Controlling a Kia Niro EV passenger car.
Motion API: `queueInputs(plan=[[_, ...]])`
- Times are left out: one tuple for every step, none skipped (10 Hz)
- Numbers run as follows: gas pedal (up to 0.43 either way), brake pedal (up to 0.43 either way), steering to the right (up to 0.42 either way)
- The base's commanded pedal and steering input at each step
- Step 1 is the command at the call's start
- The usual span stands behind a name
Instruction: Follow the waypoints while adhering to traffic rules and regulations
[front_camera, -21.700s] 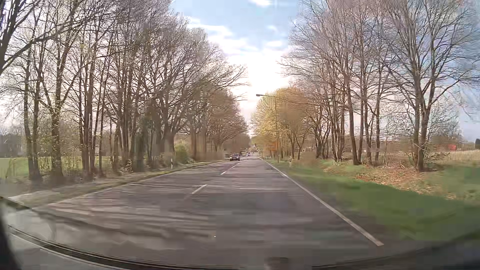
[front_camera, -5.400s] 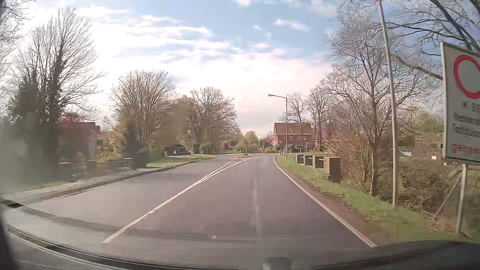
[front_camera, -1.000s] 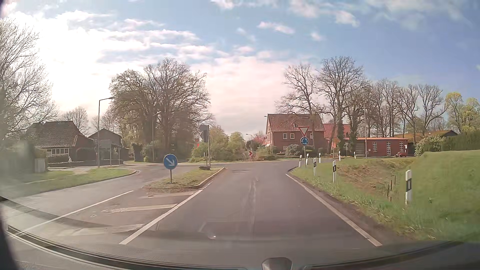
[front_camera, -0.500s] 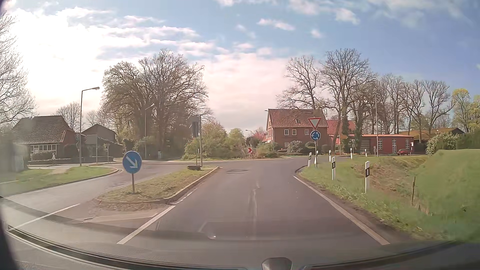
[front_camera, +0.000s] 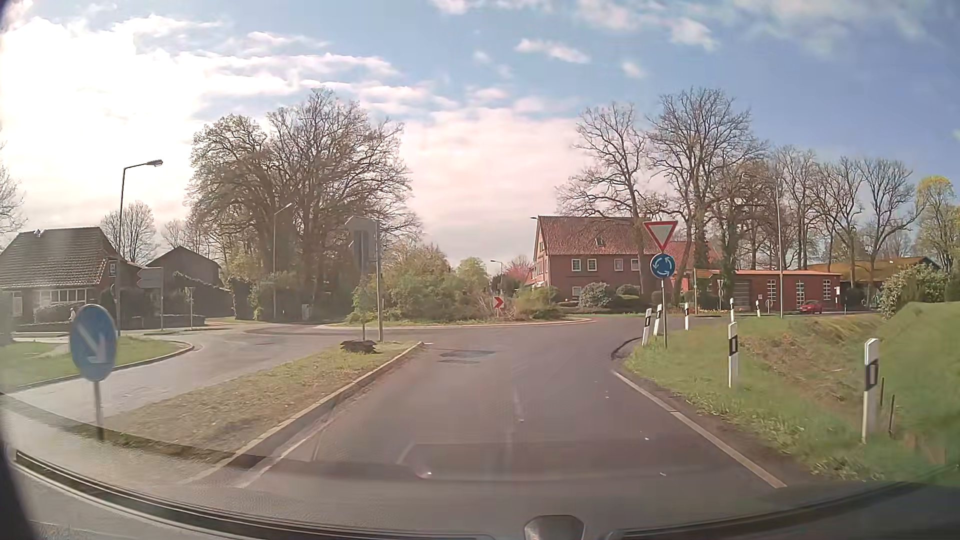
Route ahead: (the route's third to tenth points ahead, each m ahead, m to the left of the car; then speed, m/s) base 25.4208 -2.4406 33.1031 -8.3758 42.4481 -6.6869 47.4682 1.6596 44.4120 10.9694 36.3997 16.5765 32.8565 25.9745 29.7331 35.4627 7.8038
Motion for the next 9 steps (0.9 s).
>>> queueInputs(plan=[[0.11,0.0,-0.001],[0.11,0.0,-0.001],[0.11,0.0,0.0],[0.11,0.0,0.0],[0.11,0.0,0.001],[0.11,0.0,0.003],[0.11,0.0,0.005],[0.11,0.006,0.008],[0.11,0.0,0.014]])
